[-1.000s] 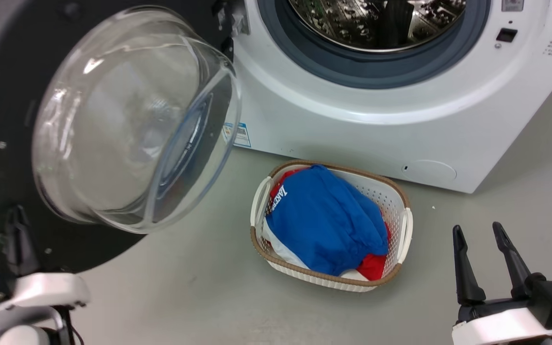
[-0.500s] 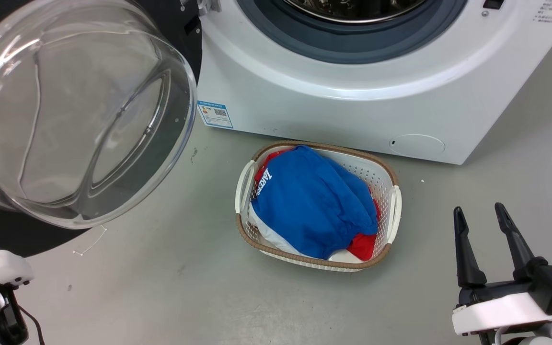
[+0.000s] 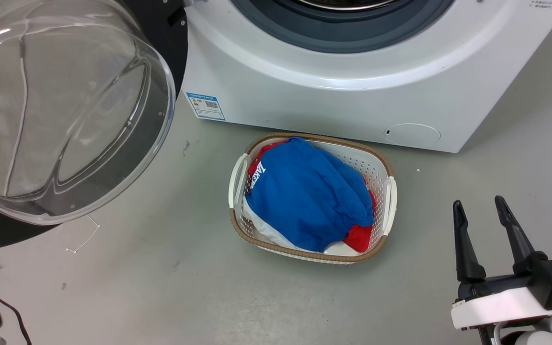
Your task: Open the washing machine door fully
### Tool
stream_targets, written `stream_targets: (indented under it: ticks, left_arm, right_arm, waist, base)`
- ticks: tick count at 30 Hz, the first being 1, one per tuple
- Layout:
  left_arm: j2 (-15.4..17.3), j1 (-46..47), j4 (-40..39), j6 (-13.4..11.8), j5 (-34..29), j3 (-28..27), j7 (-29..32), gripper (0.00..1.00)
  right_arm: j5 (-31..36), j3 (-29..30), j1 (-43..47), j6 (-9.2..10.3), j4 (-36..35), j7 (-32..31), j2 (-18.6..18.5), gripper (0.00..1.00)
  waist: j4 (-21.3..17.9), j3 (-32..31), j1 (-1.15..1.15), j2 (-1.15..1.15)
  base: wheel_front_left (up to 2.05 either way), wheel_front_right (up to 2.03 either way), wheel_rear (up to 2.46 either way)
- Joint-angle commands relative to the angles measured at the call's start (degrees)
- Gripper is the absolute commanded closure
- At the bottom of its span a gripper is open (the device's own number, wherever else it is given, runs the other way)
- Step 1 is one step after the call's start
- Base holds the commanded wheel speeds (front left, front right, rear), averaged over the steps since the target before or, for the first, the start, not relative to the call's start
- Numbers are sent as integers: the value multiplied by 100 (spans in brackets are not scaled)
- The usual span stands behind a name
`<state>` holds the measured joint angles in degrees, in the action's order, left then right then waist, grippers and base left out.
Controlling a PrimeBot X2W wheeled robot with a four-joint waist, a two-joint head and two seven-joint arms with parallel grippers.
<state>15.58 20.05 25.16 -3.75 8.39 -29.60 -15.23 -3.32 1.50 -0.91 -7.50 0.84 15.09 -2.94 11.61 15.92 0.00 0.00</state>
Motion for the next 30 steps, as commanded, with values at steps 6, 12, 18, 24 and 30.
stream_targets:
  ticks: [6, 12, 18, 24, 30]
  left_arm:
    - [54, 188, 125, 77, -124, -176, 15, 100]
    - [153, 237, 278, 221, -206, -296, 15, 100]
    - [39, -22, 34, 432, -328, -363, 14, 100]
    - [-163, -337, -344, 574, -519, -280, 15, 100]
    - [-495, -787, -990, 651, -782, 9, 15, 100]
  right_arm:
    - [42, -29, -98, 1, -4, 10, 13, 0]
    - [8, -24, -66, 1, 14, 10, 13, 0]
    - [-85, -8, 77, 1, 42, 10, 13, 0]
    - [-170, 4, 259, 1, 53, 10, 13, 0]
    - [-199, 18, 474, 1, -39, 10, 13, 0]
  waist:
    - [-64, 2, 0, 0]
    - [-115, -81, 0, 0]
    - [-178, -358, 0, 0]
    - [-225, -746, 0, 0]
    - [-295, -1179, 0, 0]
  base:
    - [0, 0, 0]
    - [0, 0, 0]
    - [0, 0, 0]
    - [0, 0, 0]
    - [0, 0, 0]
